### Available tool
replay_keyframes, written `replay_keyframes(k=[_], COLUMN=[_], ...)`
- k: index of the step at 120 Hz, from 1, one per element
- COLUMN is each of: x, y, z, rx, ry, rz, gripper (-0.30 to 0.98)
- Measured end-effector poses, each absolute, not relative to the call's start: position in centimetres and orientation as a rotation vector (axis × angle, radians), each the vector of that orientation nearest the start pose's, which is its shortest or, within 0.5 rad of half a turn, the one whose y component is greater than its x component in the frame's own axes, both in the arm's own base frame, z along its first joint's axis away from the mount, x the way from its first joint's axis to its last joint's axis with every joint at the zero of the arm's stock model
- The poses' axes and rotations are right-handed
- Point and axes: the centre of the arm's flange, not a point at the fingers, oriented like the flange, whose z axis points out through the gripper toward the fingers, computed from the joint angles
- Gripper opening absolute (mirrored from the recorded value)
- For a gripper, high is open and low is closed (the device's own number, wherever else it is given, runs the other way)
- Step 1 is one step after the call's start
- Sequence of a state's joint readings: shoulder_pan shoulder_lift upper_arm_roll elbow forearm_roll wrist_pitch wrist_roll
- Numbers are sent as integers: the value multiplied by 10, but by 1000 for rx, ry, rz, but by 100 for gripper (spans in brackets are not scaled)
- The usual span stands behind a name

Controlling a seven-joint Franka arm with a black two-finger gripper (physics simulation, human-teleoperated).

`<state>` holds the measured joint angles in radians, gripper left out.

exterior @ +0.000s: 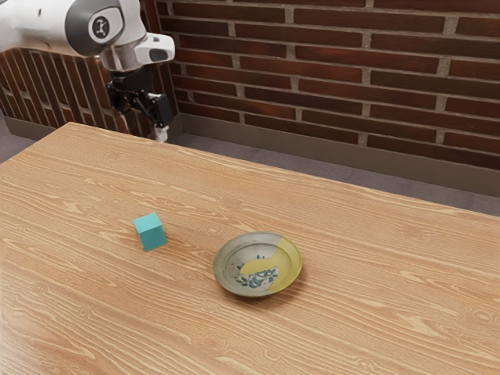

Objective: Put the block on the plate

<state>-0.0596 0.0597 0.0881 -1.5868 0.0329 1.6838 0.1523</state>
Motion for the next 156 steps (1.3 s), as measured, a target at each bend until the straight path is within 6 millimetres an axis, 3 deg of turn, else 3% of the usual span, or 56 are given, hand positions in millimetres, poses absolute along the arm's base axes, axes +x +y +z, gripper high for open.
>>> replay_keyframes(k=[8, 16, 32, 48, 67, 85, 106, 156], x=[580, 581, 581, 597, 614, 624, 616, 622], y=[11, 7, 2, 0, 37, 57, 93, 135], z=[593, 579, 529, 477, 443, 416, 366, 306], rx=[-3095, -3097, -3094, -3085, -3045, -3029, -2975, -2801], ry=[220, 232, 196, 69, -237, -549, -943, -1410], rz=[-45, -2, 128, 203, 180, 134, 93, 6], gripper=[69, 69, 69, 69, 69, 69, 69, 69])
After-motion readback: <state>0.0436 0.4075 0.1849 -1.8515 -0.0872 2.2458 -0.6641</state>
